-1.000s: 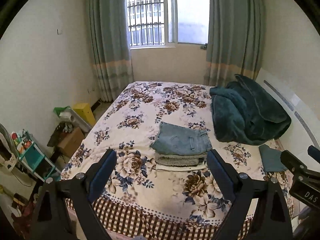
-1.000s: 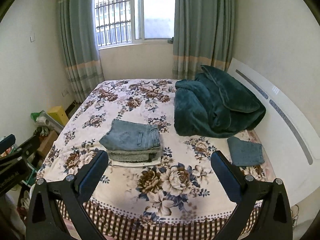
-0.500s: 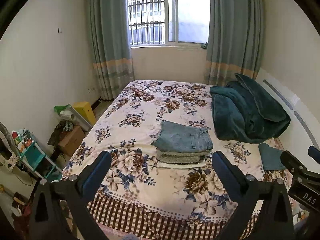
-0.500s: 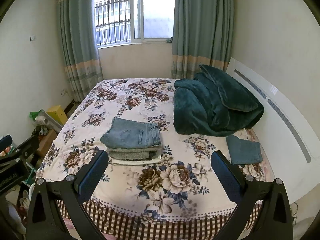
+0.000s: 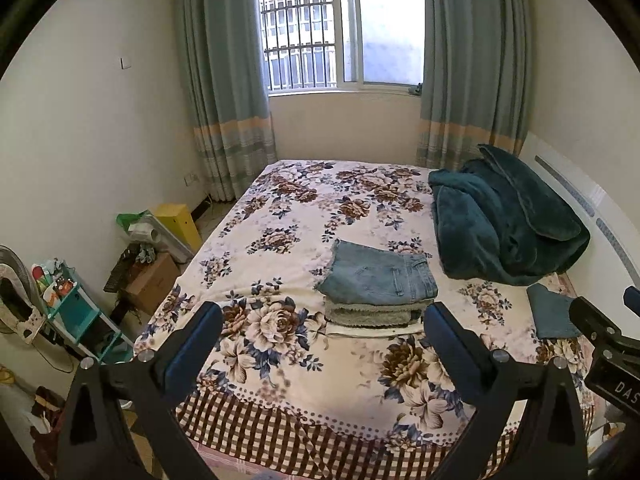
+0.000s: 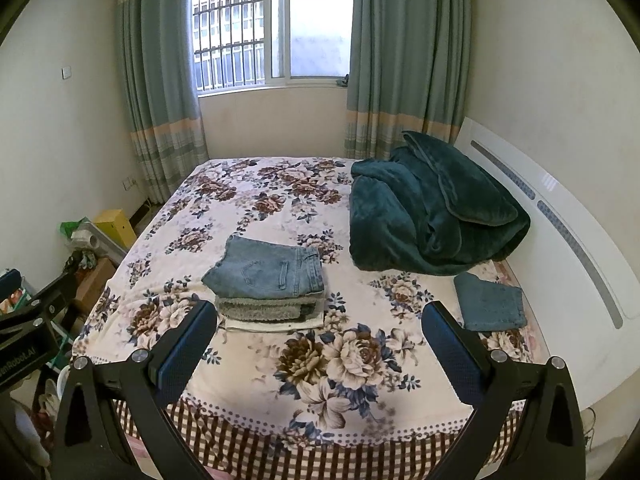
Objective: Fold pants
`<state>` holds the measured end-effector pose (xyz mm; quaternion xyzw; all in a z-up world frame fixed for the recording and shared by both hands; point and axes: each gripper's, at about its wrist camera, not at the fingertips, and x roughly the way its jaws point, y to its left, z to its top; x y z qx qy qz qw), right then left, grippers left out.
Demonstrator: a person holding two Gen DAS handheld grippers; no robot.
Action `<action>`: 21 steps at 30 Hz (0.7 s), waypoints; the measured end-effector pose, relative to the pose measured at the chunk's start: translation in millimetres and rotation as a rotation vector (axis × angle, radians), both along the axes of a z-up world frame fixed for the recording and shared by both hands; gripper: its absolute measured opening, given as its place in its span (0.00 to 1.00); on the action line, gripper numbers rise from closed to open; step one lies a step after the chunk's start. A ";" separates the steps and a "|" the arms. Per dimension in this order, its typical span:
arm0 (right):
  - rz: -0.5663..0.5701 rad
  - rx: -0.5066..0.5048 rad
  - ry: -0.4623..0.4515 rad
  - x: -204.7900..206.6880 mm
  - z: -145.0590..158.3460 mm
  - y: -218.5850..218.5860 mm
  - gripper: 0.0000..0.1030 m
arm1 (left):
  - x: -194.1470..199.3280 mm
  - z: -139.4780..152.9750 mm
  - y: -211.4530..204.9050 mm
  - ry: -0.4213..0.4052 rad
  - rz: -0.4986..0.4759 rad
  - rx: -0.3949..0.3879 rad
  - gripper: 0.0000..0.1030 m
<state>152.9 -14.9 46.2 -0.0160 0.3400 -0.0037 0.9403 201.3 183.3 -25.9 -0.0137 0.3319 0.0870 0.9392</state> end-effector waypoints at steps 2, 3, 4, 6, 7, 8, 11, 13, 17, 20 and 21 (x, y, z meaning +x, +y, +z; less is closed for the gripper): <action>0.001 -0.002 0.000 -0.5 -0.5 0.1 1.00 | -0.2 -0.2 -0.2 -0.001 -0.002 -0.002 1.00; 0.000 -0.002 -0.001 -0.8 -0.4 0.3 1.00 | -0.5 -0.2 0.3 -0.004 -0.002 -0.001 1.00; 0.000 -0.004 -0.002 -0.7 -0.3 0.3 1.00 | -0.3 -0.2 0.6 -0.005 0.000 0.004 1.00; 0.001 0.000 0.001 -1.4 -0.7 0.2 1.00 | 0.4 -0.8 0.8 -0.004 -0.001 0.002 1.00; 0.002 0.000 0.001 -1.1 -0.3 1.1 1.00 | 1.0 -1.8 0.6 -0.003 -0.001 0.003 1.00; 0.004 -0.002 0.001 -0.9 0.0 2.0 1.00 | 1.2 -1.6 0.7 -0.003 -0.001 0.005 1.00; 0.003 0.000 0.002 -1.2 -0.3 1.6 1.00 | 1.9 -2.1 1.1 -0.002 -0.001 0.004 1.00; 0.002 -0.003 0.000 -1.8 -0.2 2.5 1.00 | 1.7 -2.2 1.7 -0.001 -0.002 0.001 1.00; 0.001 -0.002 0.000 -1.8 -0.1 2.8 1.00 | 2.5 -2.1 2.1 -0.002 -0.003 0.003 1.00; 0.003 -0.002 -0.003 -0.6 0.2 4.4 1.00 | 1.3 -2.6 1.0 -0.007 -0.004 0.003 1.00; 0.004 0.000 -0.003 -0.1 -0.1 4.0 1.00 | 1.6 -2.5 1.2 -0.007 -0.006 0.002 1.00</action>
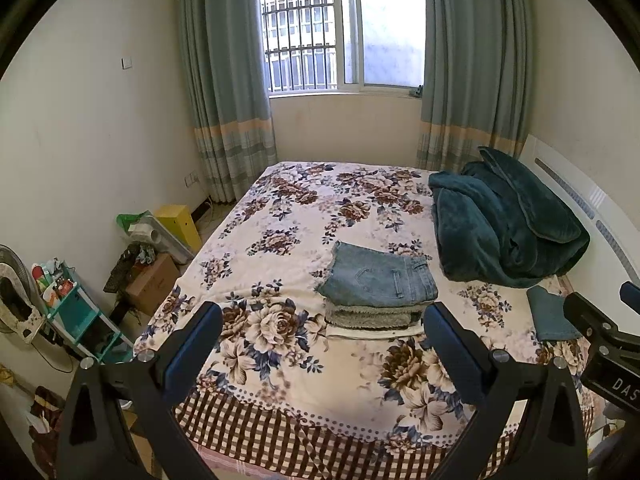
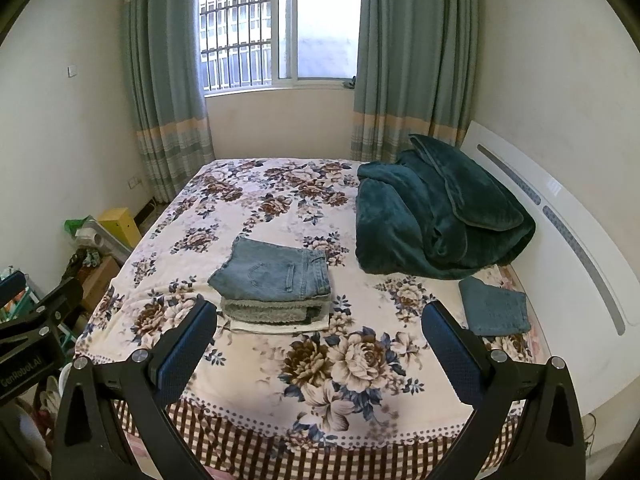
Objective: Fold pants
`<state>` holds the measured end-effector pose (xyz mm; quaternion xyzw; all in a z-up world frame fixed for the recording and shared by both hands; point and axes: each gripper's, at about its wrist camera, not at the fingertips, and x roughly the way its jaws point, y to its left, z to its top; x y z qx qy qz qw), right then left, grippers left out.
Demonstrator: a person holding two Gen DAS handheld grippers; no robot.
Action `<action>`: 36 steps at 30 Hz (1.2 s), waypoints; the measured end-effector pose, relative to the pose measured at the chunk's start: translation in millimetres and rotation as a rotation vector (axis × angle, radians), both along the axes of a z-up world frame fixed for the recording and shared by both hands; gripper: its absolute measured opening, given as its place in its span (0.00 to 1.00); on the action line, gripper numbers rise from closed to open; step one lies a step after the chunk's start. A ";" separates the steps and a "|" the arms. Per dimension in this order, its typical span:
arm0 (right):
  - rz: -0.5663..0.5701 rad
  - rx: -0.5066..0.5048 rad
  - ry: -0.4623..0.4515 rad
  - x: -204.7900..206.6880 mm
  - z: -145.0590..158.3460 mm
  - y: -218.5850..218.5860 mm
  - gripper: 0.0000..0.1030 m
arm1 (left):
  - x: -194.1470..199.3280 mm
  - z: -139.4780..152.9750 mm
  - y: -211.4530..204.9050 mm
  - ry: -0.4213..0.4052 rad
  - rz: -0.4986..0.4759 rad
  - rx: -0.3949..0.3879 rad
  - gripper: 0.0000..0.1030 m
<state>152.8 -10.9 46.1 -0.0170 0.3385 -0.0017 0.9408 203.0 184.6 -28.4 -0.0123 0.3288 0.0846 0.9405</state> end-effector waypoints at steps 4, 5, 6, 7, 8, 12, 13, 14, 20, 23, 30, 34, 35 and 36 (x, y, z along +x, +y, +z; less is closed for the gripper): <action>0.002 0.000 0.003 0.7 0.7 3.4 1.00 | -0.1 0.4 -0.1 -0.002 0.000 -0.003 1.00; 0.003 0.004 0.005 0.4 0.5 2.9 1.00 | 0.6 0.6 0.0 -0.002 0.000 0.001 1.00; 0.004 0.008 0.006 1.1 0.2 2.3 1.00 | 0.6 0.5 0.3 -0.001 -0.002 0.001 1.00; 0.002 0.007 0.006 0.4 0.2 3.1 1.00 | 0.4 0.4 0.3 0.000 -0.001 0.000 1.00; 0.003 0.005 0.005 0.4 0.9 5.1 1.00 | 0.1 0.5 0.1 -0.002 0.000 -0.002 1.00; 0.003 0.005 0.004 -0.3 0.2 5.4 1.00 | -0.3 0.1 0.3 -0.001 0.000 -0.003 1.00; 0.003 0.006 0.005 -0.3 -0.1 5.3 1.00 | -0.3 -0.1 0.1 -0.002 0.000 -0.002 1.00; 0.003 0.009 0.006 -1.4 -0.1 5.5 1.00 | -0.4 -0.1 0.3 -0.002 0.000 0.000 1.00; 0.005 0.012 0.007 -2.3 -0.1 7.0 1.00 | -1.5 0.0 -0.4 -0.004 0.004 0.000 1.00; 0.006 0.013 0.007 -2.4 -0.4 7.0 1.00 | -1.5 0.5 0.1 -0.003 0.005 -0.001 1.00; 0.003 0.010 0.005 -3.9 -1.3 7.7 1.00 | -3.2 2.0 3.5 -0.004 0.011 -0.002 1.00; 0.004 0.010 0.005 -3.4 -0.5 13.6 1.00 | -5.3 3.5 4.4 -0.014 0.014 0.001 1.00; 0.004 0.014 0.006 -4.3 -0.5 12.8 1.00 | -5.8 4.5 4.6 -0.017 0.015 0.002 1.00; 0.004 0.015 0.007 -4.9 -0.4 13.1 1.00 | -6.1 5.6 5.0 -0.018 0.015 0.000 1.00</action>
